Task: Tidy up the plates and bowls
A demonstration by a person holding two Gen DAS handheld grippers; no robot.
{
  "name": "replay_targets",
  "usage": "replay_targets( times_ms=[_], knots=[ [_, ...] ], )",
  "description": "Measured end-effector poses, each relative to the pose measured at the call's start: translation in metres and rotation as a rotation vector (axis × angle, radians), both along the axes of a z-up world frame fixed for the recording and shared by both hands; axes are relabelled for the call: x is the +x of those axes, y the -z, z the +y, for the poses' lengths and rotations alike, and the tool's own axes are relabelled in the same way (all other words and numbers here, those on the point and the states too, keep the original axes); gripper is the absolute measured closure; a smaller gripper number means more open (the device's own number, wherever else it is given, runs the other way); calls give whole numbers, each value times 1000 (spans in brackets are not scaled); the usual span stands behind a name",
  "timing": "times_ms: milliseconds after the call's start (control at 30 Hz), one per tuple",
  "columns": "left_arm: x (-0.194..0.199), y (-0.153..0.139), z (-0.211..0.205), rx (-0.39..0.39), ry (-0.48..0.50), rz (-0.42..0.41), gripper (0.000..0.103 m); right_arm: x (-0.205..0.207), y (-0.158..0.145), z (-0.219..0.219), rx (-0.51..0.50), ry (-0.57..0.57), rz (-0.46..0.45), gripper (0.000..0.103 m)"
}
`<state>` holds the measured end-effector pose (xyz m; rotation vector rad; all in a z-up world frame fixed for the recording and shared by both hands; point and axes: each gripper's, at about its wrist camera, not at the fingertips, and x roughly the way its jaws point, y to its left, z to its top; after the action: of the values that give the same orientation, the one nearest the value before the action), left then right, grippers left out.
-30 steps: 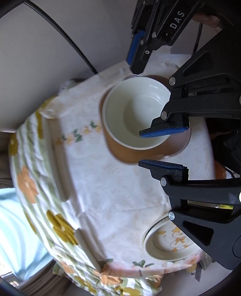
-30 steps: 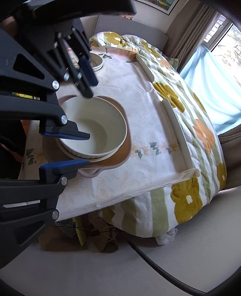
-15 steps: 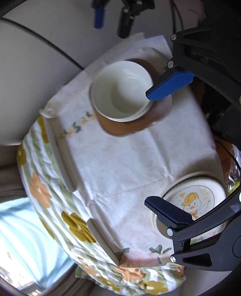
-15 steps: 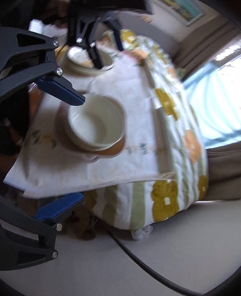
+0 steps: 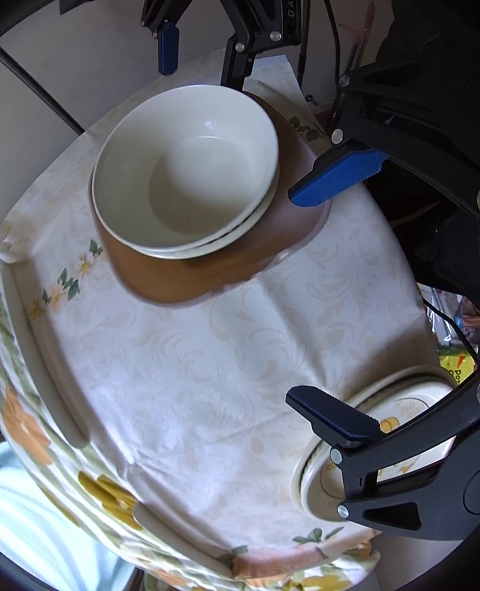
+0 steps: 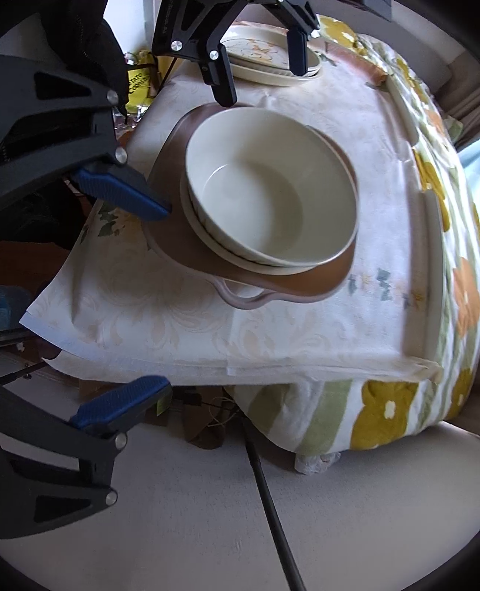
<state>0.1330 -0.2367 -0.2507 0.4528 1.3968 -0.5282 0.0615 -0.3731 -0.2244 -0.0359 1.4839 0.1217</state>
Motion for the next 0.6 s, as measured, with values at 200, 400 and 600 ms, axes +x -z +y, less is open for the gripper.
replay_targets(
  times_ms=[200, 400, 600],
  knots=[
    [-1, 24, -13, -17, -3, 96, 26, 11, 17, 5, 31, -37, 52, 54],
    [-1, 39, -21, -54, -37, 140, 64, 15, 36, 5, 128, -51, 61, 75],
    [-4, 48, -31, -56, -46, 103, 83, 13, 43, 1, 248, -62, 21, 87]
  ],
)
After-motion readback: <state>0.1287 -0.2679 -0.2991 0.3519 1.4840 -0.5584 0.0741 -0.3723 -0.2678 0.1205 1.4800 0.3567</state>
